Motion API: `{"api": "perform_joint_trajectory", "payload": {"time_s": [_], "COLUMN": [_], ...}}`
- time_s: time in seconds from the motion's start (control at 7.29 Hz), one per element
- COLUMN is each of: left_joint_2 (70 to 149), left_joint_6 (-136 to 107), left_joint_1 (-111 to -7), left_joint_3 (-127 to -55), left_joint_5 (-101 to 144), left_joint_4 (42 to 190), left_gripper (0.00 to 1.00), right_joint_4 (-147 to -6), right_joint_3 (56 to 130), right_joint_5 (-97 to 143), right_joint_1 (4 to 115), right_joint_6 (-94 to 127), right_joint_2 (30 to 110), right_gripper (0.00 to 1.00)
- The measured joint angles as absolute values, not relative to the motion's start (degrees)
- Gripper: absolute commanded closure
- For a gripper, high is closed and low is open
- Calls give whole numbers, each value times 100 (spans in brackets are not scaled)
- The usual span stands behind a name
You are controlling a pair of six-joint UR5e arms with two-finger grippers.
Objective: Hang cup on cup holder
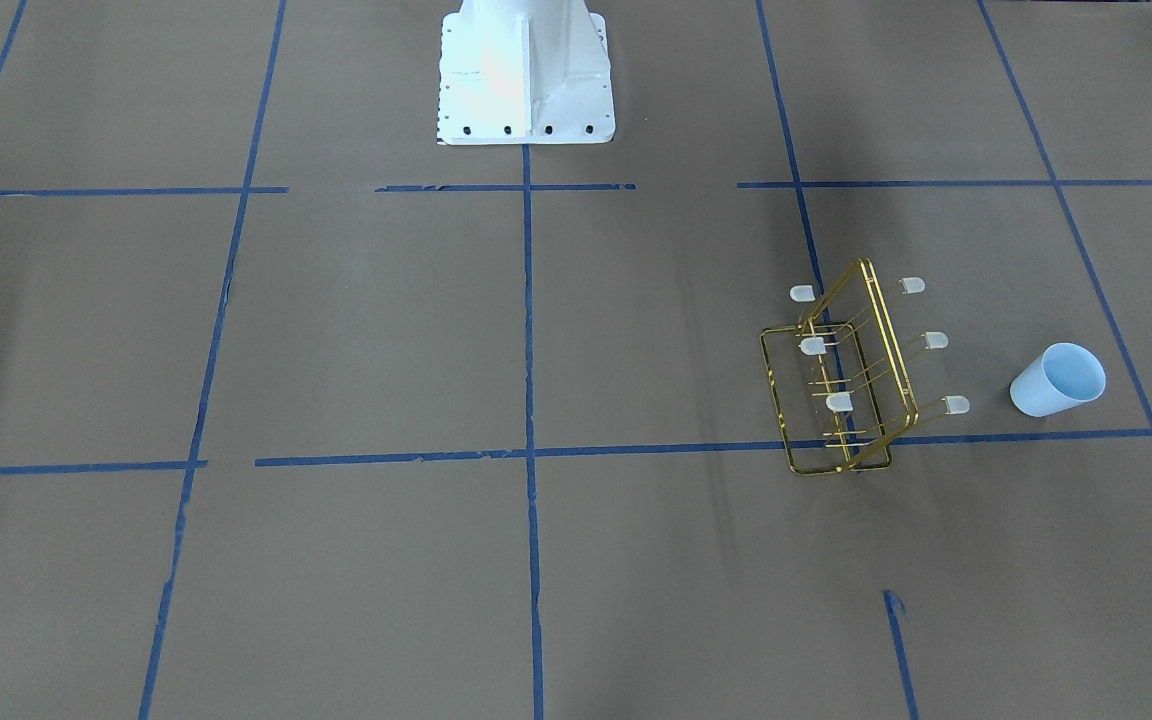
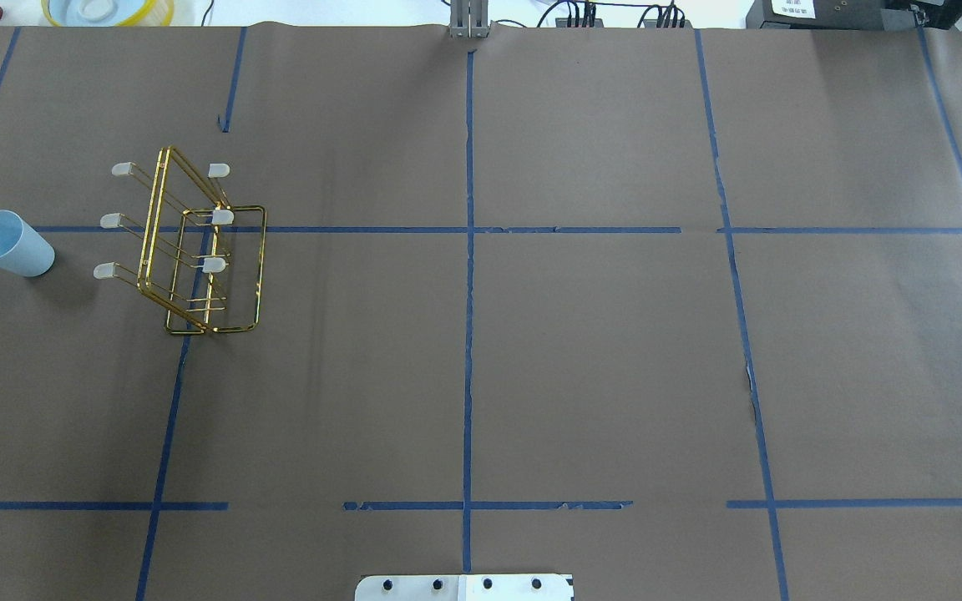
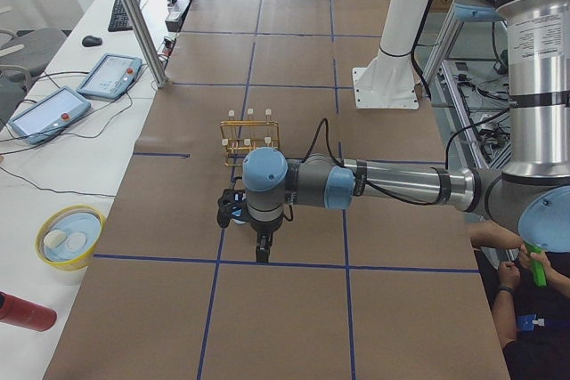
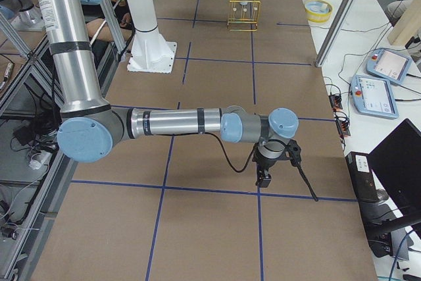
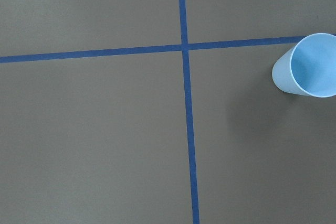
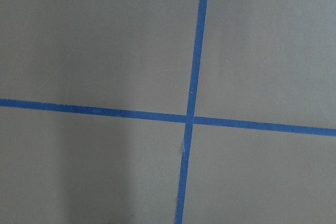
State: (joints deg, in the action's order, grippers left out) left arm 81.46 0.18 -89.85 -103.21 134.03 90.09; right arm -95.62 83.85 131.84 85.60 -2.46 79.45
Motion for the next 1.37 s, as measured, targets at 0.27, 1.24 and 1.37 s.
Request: {"api": "perform_joint_trajectory", "payload": {"time_s": [0.27, 1.24, 1.37], "left_joint_2": [8162, 8386, 8400], "left_joint_6": [24, -1743, -2528], "left_joint_1": [-8991, -8686, -8275], "left_joint_3": [-10313, -11196, -11310], "left_joint_5": [13409, 13143, 12664], "left_joint_4": [8930, 9230, 9684], "left_gripper": [0, 0, 0], "right_joint_4": [-9559, -9560, -9561], "right_joint_3": [8385, 8385, 8385], "right_joint_5": [13184, 13184, 13184], "right_joint_1": [8559, 8559, 8558], "right_joint_6": [-246, -246, -246], "right_joint_2": [7945, 7945, 7945], "right_gripper": [0, 0, 0]}}
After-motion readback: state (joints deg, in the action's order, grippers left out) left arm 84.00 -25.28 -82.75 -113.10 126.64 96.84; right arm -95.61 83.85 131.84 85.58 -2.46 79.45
